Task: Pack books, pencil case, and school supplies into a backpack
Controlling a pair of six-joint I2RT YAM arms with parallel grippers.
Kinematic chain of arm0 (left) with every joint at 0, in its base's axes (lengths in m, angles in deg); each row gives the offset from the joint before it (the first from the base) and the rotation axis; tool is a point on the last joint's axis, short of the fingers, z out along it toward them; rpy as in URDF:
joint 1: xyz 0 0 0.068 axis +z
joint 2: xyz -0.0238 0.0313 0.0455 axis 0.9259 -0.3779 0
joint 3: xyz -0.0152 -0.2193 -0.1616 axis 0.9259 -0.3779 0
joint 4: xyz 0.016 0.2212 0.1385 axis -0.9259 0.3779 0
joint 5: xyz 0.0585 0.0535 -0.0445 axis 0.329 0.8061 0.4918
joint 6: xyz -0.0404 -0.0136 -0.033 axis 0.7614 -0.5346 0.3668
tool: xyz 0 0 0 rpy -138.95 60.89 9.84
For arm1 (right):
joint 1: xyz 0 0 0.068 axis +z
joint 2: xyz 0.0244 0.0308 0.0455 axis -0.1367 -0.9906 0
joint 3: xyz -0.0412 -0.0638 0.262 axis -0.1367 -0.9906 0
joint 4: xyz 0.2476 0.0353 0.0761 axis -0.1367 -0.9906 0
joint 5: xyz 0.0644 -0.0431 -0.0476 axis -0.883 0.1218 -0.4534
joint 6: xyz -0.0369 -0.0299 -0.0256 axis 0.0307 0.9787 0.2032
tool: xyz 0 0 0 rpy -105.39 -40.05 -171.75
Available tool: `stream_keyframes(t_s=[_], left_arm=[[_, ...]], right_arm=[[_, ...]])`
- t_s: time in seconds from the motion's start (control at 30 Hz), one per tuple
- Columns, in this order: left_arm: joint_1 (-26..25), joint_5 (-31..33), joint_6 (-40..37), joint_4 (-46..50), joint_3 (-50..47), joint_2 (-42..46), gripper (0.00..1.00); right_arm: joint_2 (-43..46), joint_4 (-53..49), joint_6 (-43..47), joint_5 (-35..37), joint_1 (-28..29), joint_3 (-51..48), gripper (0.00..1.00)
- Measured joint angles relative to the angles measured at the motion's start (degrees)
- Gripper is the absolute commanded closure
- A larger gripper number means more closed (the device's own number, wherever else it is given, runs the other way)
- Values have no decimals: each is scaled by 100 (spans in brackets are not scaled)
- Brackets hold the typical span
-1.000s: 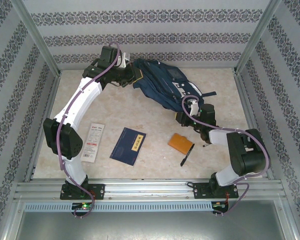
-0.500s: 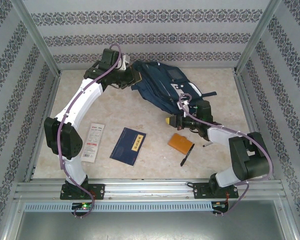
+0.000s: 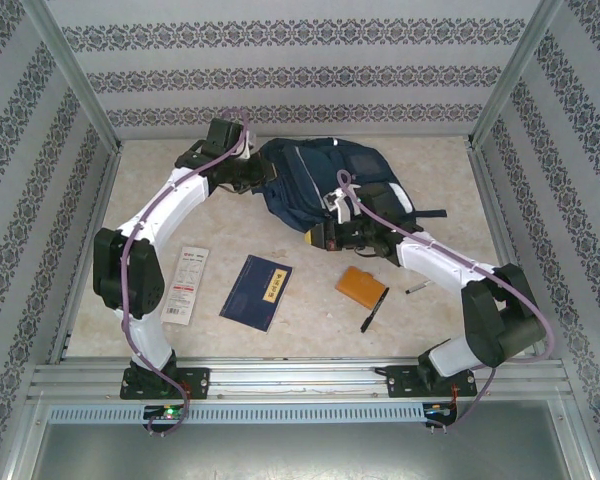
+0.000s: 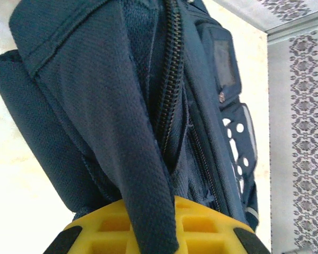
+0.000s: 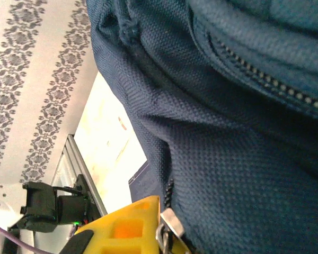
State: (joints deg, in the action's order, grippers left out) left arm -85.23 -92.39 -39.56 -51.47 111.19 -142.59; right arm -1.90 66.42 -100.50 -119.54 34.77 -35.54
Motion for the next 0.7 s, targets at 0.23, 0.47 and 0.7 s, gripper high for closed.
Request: stream_keyframes(t_s=[0.23, 0.47, 0.7], left_arm=[[2, 2, 83, -428, -629, 0, 100], [2, -4, 59, -826, -1023, -39, 100], [28, -94, -92, -855, -1080, -450, 100]], right_arm=[[-297, -741, -859, 767, 520, 348, 100], [-610, -1462, -671, 1005, 636, 776, 59], [-144, -2540, 223, 1825, 614, 942, 50]])
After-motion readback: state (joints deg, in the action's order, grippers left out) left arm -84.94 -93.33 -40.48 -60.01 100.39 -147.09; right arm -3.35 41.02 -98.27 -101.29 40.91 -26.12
